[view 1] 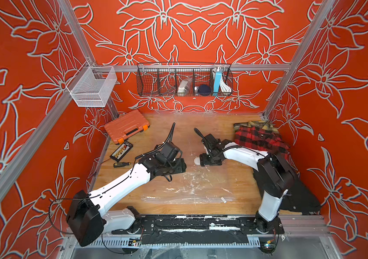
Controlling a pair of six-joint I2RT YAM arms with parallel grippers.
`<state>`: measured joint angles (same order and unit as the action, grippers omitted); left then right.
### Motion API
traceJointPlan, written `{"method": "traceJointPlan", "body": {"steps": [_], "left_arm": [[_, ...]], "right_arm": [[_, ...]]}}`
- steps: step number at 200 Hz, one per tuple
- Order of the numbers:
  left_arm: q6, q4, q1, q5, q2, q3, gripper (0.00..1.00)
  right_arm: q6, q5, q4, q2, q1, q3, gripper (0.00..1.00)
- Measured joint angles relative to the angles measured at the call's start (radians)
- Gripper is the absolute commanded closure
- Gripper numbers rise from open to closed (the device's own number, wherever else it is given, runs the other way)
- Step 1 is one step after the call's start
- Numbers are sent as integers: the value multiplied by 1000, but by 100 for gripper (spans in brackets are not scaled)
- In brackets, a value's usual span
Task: Place the folded shirt into the vacuum bag
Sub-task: Adjust the vacuum bag at the center of the board, then move the shirt from the vacuum bag.
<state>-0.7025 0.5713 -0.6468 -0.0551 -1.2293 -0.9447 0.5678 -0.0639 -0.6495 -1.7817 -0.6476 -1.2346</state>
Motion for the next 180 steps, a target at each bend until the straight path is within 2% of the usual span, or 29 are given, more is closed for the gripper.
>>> {"method": "traceJointPlan", "body": {"steps": [28,49,68,95,127,180], "left_arm": [[37,-41,0,1,0,8,33],[56,-90,0,-4,-14,8,33],[69,-138,0,-19,-54,8,34],[80,-183,0,-53,-123,2,34],[95,-214,0,-89,-166,-11,34],[108,-233,9,-116,-170,-23,33]], "right_arm": [[-6,132,-131,179,23,11,9],[17,243,-237,312,61,57,6],[55,319,-335,372,131,124,6],[117,388,-444,413,256,219,7],[160,439,-489,448,350,267,7],[153,384,-396,349,505,343,8]]}}
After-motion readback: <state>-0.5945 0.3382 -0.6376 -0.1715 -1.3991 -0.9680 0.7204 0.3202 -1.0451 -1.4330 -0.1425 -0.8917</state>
